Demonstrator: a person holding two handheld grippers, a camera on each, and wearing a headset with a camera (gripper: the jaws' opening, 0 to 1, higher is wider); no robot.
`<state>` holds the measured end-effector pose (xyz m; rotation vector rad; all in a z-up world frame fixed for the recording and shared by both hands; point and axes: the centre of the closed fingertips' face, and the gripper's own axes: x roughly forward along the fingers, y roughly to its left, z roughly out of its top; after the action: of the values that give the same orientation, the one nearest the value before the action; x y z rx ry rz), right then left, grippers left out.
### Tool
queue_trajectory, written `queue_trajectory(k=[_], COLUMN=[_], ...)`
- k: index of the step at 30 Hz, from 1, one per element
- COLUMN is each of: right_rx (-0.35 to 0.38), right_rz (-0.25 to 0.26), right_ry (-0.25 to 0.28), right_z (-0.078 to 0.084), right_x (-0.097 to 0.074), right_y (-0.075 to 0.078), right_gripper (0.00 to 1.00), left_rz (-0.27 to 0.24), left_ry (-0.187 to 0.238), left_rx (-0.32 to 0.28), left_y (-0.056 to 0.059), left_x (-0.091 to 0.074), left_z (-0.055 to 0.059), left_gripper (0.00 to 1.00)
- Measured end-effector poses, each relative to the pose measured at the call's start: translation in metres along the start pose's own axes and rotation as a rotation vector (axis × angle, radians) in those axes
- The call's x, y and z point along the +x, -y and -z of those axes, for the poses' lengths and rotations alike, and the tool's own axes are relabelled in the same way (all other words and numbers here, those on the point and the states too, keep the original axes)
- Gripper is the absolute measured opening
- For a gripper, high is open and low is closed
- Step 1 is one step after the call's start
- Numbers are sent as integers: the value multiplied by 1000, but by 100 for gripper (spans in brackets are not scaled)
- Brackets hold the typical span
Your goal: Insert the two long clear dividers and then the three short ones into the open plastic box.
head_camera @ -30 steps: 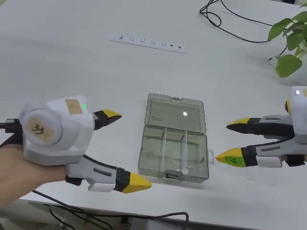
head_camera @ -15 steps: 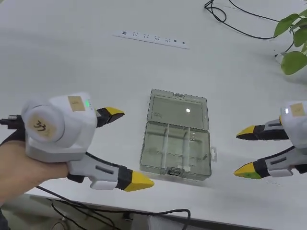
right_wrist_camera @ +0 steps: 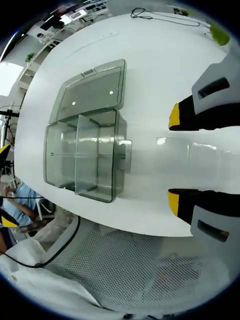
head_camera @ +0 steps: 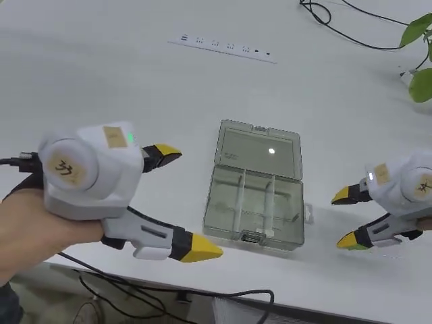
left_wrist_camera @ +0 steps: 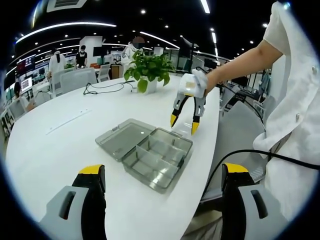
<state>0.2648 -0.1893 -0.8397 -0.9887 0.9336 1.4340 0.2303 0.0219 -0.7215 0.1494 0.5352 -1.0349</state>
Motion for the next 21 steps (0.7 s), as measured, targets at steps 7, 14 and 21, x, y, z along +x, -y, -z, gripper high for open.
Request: queue_trajectory(k=[7, 14, 21], right_rx=[-26, -85, -93], right_rz=[-17, 5, 2], right_ry=[-45, -79, -94], right_z=[9, 11, 13], right_x=[11, 10, 10], right_y=[4, 8, 8], right_gripper=[44, 39, 33], left_rz=[-4, -7, -8], left_ry=[1, 4, 5], left_rx=[-5, -8, -11], left_y=[-1, -2, -2], left_x=[-1, 0, 0], left_z=[1, 1, 2], left_gripper=[99, 98, 98])
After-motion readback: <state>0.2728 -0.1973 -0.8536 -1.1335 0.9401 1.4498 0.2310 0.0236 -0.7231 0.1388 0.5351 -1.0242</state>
